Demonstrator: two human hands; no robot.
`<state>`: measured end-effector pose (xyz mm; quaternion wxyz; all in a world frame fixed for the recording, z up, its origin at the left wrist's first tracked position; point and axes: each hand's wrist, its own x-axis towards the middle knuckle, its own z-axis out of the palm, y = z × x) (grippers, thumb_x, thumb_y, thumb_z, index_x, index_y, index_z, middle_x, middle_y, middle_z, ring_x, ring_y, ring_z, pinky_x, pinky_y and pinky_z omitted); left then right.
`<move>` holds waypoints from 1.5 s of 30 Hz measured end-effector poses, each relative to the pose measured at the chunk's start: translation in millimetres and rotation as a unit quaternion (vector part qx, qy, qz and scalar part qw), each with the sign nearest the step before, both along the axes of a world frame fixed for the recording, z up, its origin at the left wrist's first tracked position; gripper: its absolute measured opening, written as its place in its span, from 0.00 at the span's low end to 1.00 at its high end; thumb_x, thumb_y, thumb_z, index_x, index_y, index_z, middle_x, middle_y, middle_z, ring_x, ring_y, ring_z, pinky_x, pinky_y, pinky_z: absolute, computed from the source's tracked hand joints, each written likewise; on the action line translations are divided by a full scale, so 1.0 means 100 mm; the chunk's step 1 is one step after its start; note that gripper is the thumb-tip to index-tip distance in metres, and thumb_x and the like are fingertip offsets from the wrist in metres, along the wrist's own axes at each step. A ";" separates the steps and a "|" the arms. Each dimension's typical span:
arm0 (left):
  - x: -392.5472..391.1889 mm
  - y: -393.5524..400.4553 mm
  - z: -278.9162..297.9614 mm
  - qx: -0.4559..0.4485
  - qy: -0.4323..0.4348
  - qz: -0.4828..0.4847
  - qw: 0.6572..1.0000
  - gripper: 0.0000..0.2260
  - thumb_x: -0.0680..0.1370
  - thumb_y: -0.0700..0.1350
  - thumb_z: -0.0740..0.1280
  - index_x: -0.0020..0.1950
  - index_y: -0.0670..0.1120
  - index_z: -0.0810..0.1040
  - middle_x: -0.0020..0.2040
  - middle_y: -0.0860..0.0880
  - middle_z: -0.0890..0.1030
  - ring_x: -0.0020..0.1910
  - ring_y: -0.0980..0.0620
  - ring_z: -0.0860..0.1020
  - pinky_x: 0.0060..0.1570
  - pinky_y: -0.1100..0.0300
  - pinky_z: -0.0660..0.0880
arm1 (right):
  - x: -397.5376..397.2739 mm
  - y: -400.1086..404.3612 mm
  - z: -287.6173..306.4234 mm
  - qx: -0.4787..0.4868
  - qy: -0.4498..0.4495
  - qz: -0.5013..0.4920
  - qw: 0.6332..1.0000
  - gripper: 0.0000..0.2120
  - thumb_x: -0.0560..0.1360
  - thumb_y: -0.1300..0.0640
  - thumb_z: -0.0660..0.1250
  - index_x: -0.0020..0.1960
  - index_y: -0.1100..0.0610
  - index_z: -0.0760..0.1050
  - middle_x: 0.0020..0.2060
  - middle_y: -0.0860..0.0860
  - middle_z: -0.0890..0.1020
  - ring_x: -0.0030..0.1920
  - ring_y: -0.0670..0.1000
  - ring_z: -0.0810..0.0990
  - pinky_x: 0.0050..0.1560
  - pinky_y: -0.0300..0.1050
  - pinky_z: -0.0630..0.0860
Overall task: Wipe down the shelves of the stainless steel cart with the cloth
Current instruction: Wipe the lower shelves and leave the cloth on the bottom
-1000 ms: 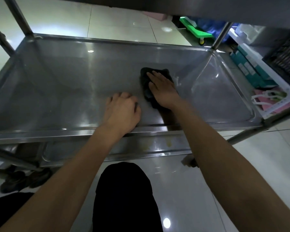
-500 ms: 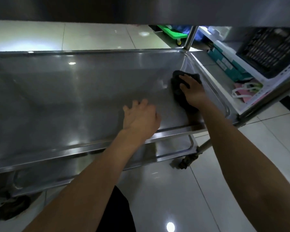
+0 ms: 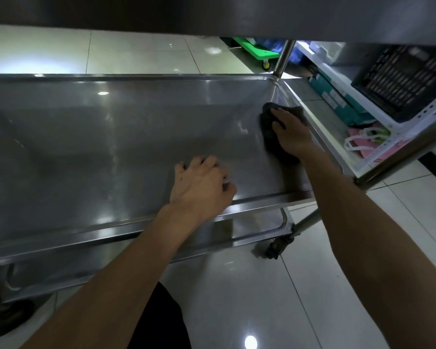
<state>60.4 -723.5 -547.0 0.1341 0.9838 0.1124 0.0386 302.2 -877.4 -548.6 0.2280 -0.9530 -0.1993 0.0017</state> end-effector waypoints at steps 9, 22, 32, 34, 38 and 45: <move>-0.32 0.40 0.05 -0.038 -0.019 -0.085 0.995 0.18 0.78 0.56 0.59 0.65 0.55 0.78 0.66 0.51 0.74 0.67 0.47 0.70 0.66 0.49 0.67 | -0.64 1.16 -0.06 -0.014 0.011 0.164 0.986 0.22 0.85 0.51 0.54 0.78 0.51 0.64 0.79 0.49 0.63 0.78 0.51 0.59 0.78 0.46 0.52; -1.80 1.28 -0.01 0.034 -0.046 0.011 0.998 0.34 0.66 0.76 0.58 0.60 0.55 0.81 0.61 0.54 0.77 0.64 0.49 0.73 0.62 0.47 0.70 | -1.69 2.00 -0.02 -0.027 0.027 0.273 0.961 0.22 0.86 0.50 0.53 0.79 0.49 0.62 0.79 0.47 0.60 0.79 0.50 0.56 0.78 0.48 0.51; -1.87 1.16 -0.04 0.026 -0.037 0.031 0.998 0.27 0.70 0.69 0.67 0.63 0.57 0.79 0.67 0.55 0.73 0.70 0.51 0.67 0.71 0.47 0.62 | -2.67 1.21 -0.08 0.004 -0.012 0.297 0.955 0.22 0.83 0.51 0.59 0.76 0.52 0.68 0.76 0.52 0.68 0.77 0.53 0.63 0.77 0.49 0.58; -1.85 1.14 -0.04 0.028 -0.040 0.037 0.998 0.27 0.70 0.69 0.68 0.64 0.56 0.79 0.66 0.55 0.74 0.70 0.51 0.67 0.72 0.47 0.61 | -2.78 1.02 -0.04 0.003 -0.003 0.272 0.962 0.23 0.83 0.48 0.59 0.77 0.50 0.66 0.77 0.50 0.66 0.78 0.50 0.61 0.78 0.50 0.57; -1.78 1.10 -0.02 0.020 -0.039 0.044 0.998 0.27 0.70 0.68 0.69 0.65 0.56 0.78 0.66 0.55 0.74 0.70 0.50 0.66 0.73 0.46 0.60 | -2.84 0.80 0.01 -0.053 -0.014 0.241 0.969 0.28 0.82 0.39 0.56 0.79 0.46 0.60 0.80 0.48 0.58 0.80 0.50 0.53 0.78 0.48 0.49; -1.50 1.07 -0.02 -0.008 -0.028 0.046 0.998 0.27 0.72 0.66 0.68 0.66 0.55 0.78 0.66 0.54 0.72 0.71 0.50 0.66 0.76 0.45 0.55 | -2.81 0.67 -0.04 -0.073 -0.051 0.211 0.973 0.29 0.80 0.37 0.52 0.78 0.46 0.62 0.78 0.51 0.64 0.77 0.55 0.61 0.76 0.58 0.58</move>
